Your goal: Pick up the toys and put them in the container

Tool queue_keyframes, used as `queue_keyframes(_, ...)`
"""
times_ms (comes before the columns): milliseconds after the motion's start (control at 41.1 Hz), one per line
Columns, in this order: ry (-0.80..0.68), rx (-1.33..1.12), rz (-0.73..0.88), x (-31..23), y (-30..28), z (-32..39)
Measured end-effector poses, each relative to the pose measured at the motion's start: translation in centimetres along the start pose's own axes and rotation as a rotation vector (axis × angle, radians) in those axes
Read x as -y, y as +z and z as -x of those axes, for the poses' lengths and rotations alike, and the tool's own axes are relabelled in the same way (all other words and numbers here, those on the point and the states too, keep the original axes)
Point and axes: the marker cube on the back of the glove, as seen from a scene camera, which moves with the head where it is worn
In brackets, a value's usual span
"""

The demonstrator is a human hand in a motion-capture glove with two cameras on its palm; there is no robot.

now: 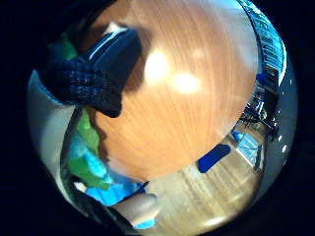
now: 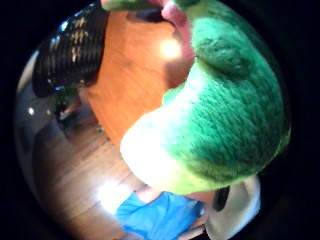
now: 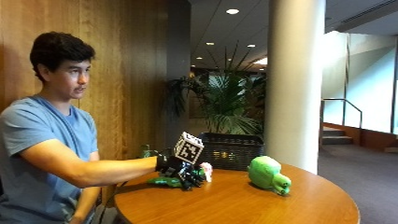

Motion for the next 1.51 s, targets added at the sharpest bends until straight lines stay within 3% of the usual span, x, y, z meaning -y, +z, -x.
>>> queue_keyframes(146, 0.019, -0.021, -0.069, -0.2, -0.6, 0.6)
queue_keyframes(268, 0.183, -0.243, -0.258, 0.1, -1.5, -0.8)
queue_keyframes(316, 0.152, -0.281, -0.286, 0.0, -1.8, -1.2)
queue_keyframes(389, 0.065, -0.256, -0.285, -0.1, -2.1, -1.2)
queue_keyframes(511, 0.173, -0.252, -0.291, 0.5, -2.8, -2.5)
queue_keyframes(633, 0.110, -0.105, -0.302, 0.3, -4.7, -1.8)
queue_keyframes(852, 0.121, 0.001, -0.372, -1.8, -11.4, -3.6)
queue_keyframes(1168, 0.194, -0.077, -0.460, -4.3, -21.3, -4.7)
queue_keyframes(1412, 0.181, -0.024, -0.478, -3.9, -27.0, -1.4)
queue_keyframes(1509, 0.107, -0.030, -0.488, -3.4, -28.9, 1.1)
